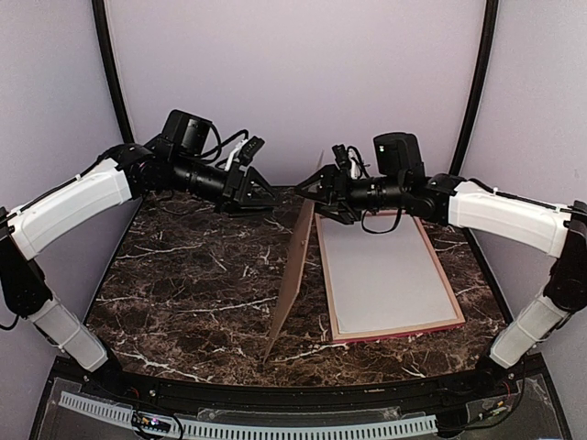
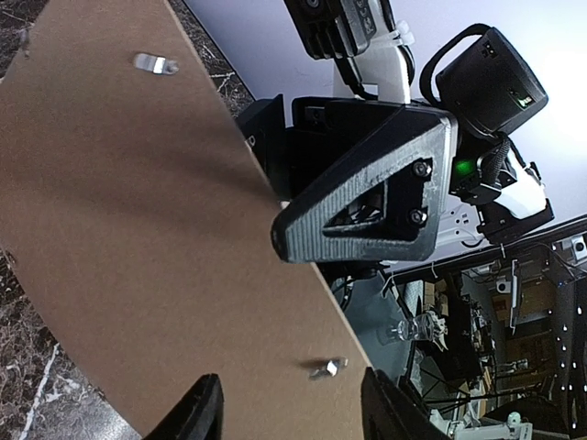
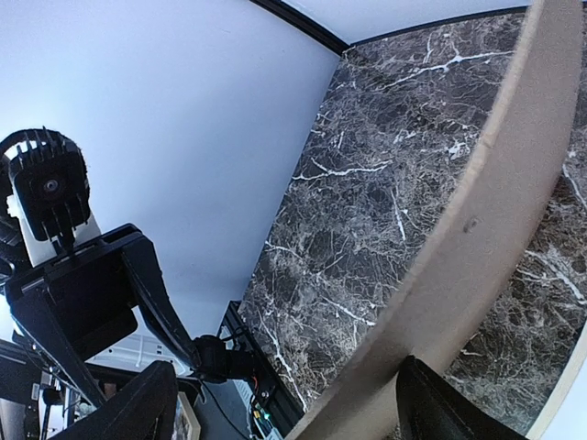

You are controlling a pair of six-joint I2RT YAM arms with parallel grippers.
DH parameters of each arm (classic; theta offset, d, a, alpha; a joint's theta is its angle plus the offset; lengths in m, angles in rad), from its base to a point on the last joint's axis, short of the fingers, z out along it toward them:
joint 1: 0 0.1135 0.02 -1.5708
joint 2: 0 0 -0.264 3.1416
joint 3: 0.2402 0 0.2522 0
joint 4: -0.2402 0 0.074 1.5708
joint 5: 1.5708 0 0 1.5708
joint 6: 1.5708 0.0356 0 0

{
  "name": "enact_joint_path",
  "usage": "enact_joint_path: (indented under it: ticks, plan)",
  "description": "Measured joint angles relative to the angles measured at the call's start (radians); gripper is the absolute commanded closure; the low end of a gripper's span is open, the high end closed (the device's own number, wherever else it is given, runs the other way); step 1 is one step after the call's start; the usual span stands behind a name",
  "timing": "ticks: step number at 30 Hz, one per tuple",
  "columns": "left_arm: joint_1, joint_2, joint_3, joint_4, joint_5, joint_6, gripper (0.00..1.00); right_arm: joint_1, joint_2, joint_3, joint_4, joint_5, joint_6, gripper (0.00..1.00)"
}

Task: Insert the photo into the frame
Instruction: Turn over the backboard.

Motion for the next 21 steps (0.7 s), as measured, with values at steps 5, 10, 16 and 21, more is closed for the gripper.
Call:
enact_joint_path:
  ticks: [5, 10, 16, 21]
  plan:
    - [-0.001, 0.003, 0.0, 0.0, 0.0, 0.003, 0.47, 0.005, 0.002, 0.018, -0.037, 0.02, 0.001, 0.34]
    - [-0.001, 0.003, 0.0, -0.001, -0.005, 0.008, 0.47, 0.005, 0.006, 0.018, -0.088, 0.069, -0.017, 0.55]
    - [-0.001, 0.003, 0.0, -0.006, -0.026, 0.027, 0.47, 0.004, 0.042, 0.007, -0.144, 0.151, -0.049, 0.76]
    - [-0.001, 0.002, -0.014, -0.017, -0.059, 0.044, 0.47, -0.01, 0.087, -0.05, -0.165, 0.18, -0.071, 0.95]
